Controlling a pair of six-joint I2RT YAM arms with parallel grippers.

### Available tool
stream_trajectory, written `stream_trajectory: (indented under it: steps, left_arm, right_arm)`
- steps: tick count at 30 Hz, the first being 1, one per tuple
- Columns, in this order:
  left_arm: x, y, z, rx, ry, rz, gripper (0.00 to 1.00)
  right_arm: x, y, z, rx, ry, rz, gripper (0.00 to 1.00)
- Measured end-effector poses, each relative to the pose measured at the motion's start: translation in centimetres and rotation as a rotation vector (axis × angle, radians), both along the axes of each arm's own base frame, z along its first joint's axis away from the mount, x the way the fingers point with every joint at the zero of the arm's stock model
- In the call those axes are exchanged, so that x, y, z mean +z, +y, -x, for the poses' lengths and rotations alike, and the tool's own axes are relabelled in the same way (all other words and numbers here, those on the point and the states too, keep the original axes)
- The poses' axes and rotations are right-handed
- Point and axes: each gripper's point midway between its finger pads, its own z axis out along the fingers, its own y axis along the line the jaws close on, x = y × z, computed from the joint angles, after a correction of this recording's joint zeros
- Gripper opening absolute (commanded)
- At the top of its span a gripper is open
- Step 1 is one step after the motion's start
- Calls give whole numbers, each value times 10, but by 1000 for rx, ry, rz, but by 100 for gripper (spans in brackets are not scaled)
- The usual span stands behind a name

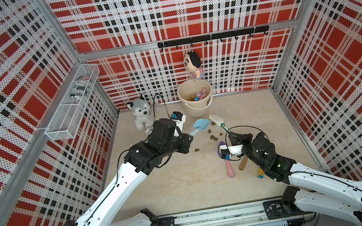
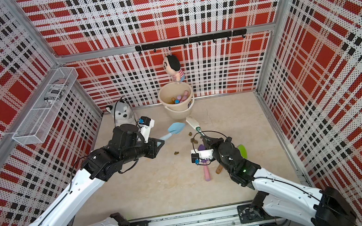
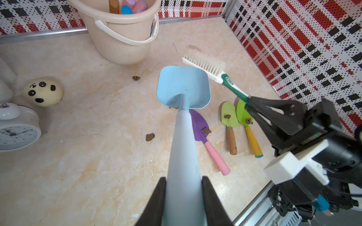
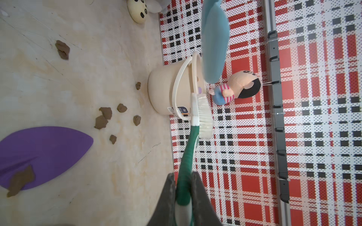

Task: Brush the soil off the hand trowel and place it into the bucket
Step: Brush off the soil from the hand trowel.

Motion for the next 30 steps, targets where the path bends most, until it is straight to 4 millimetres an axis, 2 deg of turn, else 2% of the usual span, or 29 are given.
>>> stream_trajectory:
  steps: [3, 9, 12, 16, 19, 23, 30]
  left_arm:
    - [1, 1, 0, 3, -1, 2, 0]
    - [1, 2, -2, 9, -5, 4, 0]
    - [1, 1, -3, 9, -4, 3, 0]
    - [-2, 1, -5, 15, -2, -6, 0]
    - [-3, 2, -6, 22, -3, -13, 0]
    - [-3, 2, -6, 23, -4, -13, 0]
    - [-3, 4, -7, 27, -4, -14, 0]
  right_arm:
    - [-19, 7, 10, 30, 50, 4, 0]
    - [-23, 44, 36, 167, 67, 53, 0]
    - [-15, 56, 39, 206, 49, 87, 0]
    - [6, 61, 31, 193, 3, 106, 0]
    - [20, 60, 26, 171, -31, 110, 0]
    - [24, 53, 18, 138, -43, 121, 0]
    - [20, 14, -12, -20, -29, 97, 0]
